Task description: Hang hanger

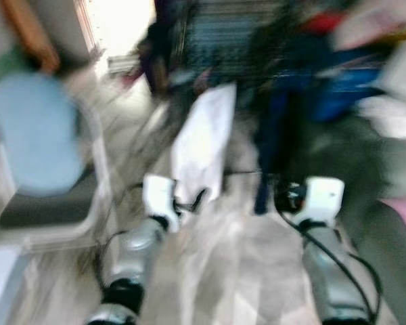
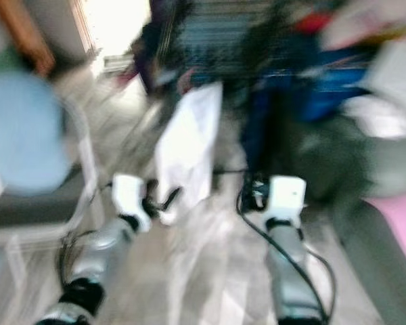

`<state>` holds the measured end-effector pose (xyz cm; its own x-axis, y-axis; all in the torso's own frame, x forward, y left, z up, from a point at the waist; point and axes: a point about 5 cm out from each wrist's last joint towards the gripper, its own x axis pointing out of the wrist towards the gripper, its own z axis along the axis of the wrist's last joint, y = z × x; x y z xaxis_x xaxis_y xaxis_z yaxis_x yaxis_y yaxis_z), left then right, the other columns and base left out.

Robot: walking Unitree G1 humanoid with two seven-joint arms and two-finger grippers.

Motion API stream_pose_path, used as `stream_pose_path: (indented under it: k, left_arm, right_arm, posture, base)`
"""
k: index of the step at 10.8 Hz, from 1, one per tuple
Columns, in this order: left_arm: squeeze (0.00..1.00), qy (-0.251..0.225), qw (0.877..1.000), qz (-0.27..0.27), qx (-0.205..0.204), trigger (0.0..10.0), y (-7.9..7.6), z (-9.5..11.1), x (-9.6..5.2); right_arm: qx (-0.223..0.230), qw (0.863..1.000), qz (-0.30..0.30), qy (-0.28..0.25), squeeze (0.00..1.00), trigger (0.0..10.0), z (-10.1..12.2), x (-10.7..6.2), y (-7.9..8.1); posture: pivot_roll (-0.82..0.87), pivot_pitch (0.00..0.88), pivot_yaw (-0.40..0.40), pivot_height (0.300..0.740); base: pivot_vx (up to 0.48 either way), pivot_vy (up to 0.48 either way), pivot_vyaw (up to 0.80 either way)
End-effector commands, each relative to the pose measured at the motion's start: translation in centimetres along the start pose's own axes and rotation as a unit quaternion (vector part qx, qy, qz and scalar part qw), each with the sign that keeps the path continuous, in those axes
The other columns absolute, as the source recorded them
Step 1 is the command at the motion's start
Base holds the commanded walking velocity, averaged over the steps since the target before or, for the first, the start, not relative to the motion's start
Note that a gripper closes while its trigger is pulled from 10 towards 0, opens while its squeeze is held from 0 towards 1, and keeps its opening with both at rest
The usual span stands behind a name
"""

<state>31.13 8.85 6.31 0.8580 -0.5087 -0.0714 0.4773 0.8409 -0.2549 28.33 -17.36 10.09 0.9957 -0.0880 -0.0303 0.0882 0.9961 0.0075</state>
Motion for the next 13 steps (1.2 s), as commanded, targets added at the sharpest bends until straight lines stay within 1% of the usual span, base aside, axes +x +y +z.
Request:
stream_pose_path:
  k: [1, 3, 5, 6, 8, 9, 13]
  left_arm:
    - [0.0, -0.002, 1.0, 0.007, 0.006, 10.0, 0.5, 0.2, -0.1]
    - [0.0, 0.004, 1.0, 0.002, 0.007, 10.0, 0.2, -0.1, -0.1]
    - [0.0, 0.015, 0.999, 0.031, 0.018, 10.0, 0.5, -0.3, 0.0]
    - [0.0, 0.017, 0.999, 0.036, 0.035, 10.0, 0.7, -0.2, 0.0]
    - [0.0, -0.001, 0.999, 0.031, 0.026, 10.0, 1.1, 0.5, 0.1]
    - [0.0, -0.011, 0.999, 0.025, 0.018, 10.0, 1.0, 0.9, 0.1]
    - [0.0, -0.011, 1.0, 0.017, 0.006, 10.0, 0.4, 0.2, 0.0]
  right_arm:
    - [0.007, 1.0, 0.003, -0.003, 0.0, 10.0, 0.1, 0.0, 0.6]
    - [0.007, 1.0, 0.001, -0.005, 0.0, 10.0, 0.1, -0.1, 0.6]
    - [0.004, 1.0, 0.007, -0.001, 0.0, 10.0, -0.1, -0.1, 0.6]
    - [-0.002, 1.0, 0.02, -0.001, 0.0, 10.0, 0.0, -0.1, 0.9]
    - [-0.011, 1.0, 0.025, -0.001, 0.0, 10.0, 0.0, -0.1, 1.0]
    - [-0.01, 1.0, 0.024, -0.001, 0.0, 10.0, 0.0, -0.1, 0.9]
    - [-0.016, 1.0, 0.026, 0.003, 0.0, 10.0, 0.0, -0.4, 0.6]
  posture:
    - [-0.26, 0.0, 0.058, 0.74]
    - [-0.26, 0.0, 0.06, 0.74]
    - [-0.26, 0.0, 0.062, 0.74]
    - [-0.26, 0.0, 0.062, 0.74]
    - [-0.26, 0.0, 0.054, 0.74]
    - [-0.26, 0.001, 0.05, 0.74]
    - [-0.27, 0.009, 0.039, 0.74]
  base:
    - [0.307, 0.0, 0.0]
    - [0.278, 0.0, 0.0]
    - [0.0, 0.0, 0.0]
    - [0.0, 0.0, 0.0]
    - [0.0, 0.0, 0.0]
    - [0.277, 0.0, 0.0]
    - [0.375, 0.0, 0.0]
